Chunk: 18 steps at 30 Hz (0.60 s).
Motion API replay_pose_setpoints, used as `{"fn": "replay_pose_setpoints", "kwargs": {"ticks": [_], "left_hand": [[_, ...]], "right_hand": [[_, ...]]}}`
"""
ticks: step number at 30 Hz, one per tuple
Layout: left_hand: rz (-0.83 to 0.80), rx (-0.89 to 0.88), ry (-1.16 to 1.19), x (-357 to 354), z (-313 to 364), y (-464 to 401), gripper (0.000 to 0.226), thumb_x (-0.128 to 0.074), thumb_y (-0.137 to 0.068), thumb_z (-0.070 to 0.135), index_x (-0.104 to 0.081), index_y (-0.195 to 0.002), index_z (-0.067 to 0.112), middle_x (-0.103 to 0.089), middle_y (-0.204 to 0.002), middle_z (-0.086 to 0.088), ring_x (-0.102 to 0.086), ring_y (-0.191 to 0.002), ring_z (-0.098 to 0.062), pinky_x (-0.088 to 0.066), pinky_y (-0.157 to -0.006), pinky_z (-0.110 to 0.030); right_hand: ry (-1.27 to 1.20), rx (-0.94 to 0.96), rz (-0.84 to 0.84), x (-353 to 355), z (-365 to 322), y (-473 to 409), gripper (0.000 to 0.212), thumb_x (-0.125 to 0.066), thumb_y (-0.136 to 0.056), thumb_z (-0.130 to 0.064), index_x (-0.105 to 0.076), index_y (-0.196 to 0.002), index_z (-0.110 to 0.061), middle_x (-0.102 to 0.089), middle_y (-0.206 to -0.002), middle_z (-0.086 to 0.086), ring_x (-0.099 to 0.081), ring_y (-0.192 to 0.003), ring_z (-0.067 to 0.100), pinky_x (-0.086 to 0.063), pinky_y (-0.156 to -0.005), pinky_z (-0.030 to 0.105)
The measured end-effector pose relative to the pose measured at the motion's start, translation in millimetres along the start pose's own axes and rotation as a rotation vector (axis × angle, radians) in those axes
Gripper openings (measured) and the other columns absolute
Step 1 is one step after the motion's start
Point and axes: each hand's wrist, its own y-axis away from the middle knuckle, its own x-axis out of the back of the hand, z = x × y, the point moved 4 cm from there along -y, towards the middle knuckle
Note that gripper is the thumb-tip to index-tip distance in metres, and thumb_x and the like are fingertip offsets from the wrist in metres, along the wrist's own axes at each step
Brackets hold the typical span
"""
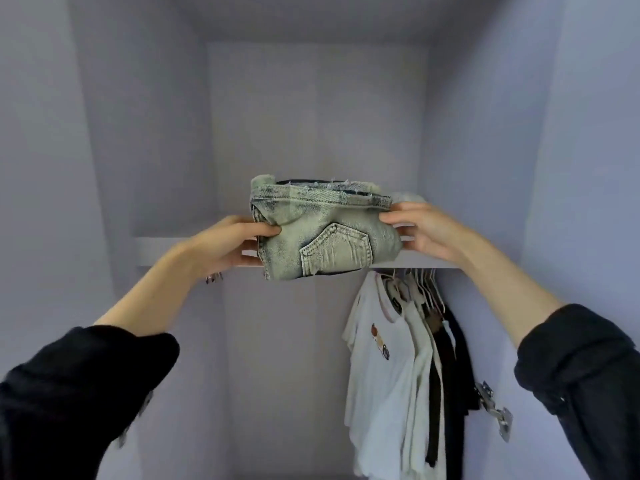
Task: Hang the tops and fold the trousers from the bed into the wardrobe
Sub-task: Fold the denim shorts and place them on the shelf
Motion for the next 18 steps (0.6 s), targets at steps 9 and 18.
{"fn": "replay_pose_setpoints", "kwargs": {"ticks": [9, 18], "left_hand": [[-0.067, -0.121, -0.065, -48.4, 47.4, -174.9, 0.027, -0.068, -0.082, 0.015, -0.060, -0.108, 0.011, -0.062, -0.104, -0.005, -0.061, -0.094, -0.018, -0.051, -0.089, -0.037], [-0.103, -0.173, -0.203, -62.7, 54.1, -327.9, 0.023, -0.061, -0.087, 0.008, -0.060, -0.109, 0.014, -0.065, -0.109, -0.002, -0.060, -0.097, -0.017, -0.052, -0.080, -0.033]], "right_hand": [[0.059, 0.199, 0.129, 109.3, -22.6, -126.0, 0.007, -0.063, -0.087, -0.012, -0.064, -0.092, -0.015, -0.064, -0.081, -0.002, -0.059, -0.071, 0.009, -0.046, -0.064, 0.022], [0.134, 0.234, 0.202, 174.2, -6.5, -244.8, 0.019, -0.060, -0.088, -0.008, -0.062, -0.107, -0.011, -0.067, -0.092, -0.002, -0.063, -0.080, 0.010, -0.049, -0.067, 0.023]]}}
